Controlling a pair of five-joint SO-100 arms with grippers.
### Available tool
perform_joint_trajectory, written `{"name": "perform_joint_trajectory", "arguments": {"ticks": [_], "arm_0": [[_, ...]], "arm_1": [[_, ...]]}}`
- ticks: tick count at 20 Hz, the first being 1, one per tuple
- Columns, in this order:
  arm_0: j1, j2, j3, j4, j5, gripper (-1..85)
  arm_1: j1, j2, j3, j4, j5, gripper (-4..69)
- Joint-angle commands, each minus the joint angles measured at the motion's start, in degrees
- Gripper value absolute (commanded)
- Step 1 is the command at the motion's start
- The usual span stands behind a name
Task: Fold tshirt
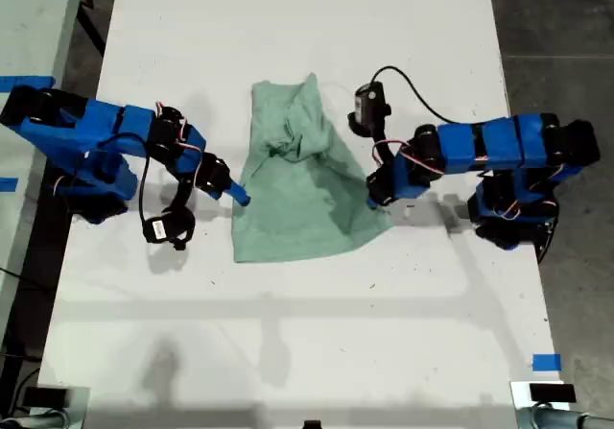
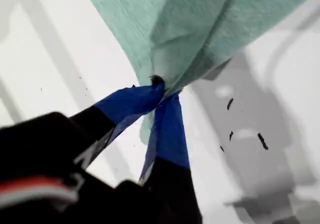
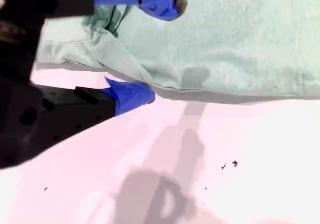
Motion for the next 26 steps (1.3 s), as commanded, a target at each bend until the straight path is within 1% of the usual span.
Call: {"name": "perform_joint_trajectory", "arguments": {"ticks": [1,5,6,7,8,9,11,12,16,19,23,26], "arm_0": [[0.97,4.57,-1.14,-0.44,-1.14,23.1],[0.97,4.75,-1.41,-0.35,-1.41,23.1],[0.97,4.83,-1.49,-0.35,-1.41,23.1],[1.05,4.83,-1.67,-0.26,-1.49,23.1],[1.14,4.83,-1.67,-0.18,-1.76,23.4],[1.32,4.83,-1.76,-0.09,-1.93,23.9],[1.49,4.92,-1.85,0.0,-2.11,24.2],[1.58,4.92,-2.02,0.0,-2.29,24.2],[2.29,4.92,-2.37,0.53,-3.08,24.5],[2.55,4.92,-2.9,1.14,-3.25,24.7],[2.55,4.92,-3.69,1.93,-3.25,24.4],[2.55,4.48,-3.78,3.6,-4.04,24.6]], "arm_1": [[-1.41,-7.91,-9.23,-6.24,0.0,-1.1],[-2.64,-23.73,-15.21,-16.17,3.69,-1.2],[-2.81,-26.98,-16.17,-17.93,4.75,-1.3],[-2.9,-30.94,-18.02,-18.02,6.06,-0.7],[-2.99,-35.51,-21.62,-16.35,5.98,5.6],[-3.52,-37.88,-26.89,-11.43,5.71,18.4],[-4.04,-37.0,-32.52,-5.89,5.8,24.4],[-4.31,-35.24,-34.8,-3.78,4.57,32.4],[-3.69,-25.14,-40.61,5.89,3.25,27.1],[-1.93,-14.59,-40.08,10.9,1.32,25.0],[0.18,-5.71,-37.53,14.24,0.44,22.6],[1.49,-1.85,-33.31,14.41,0.35,21.5]]}}
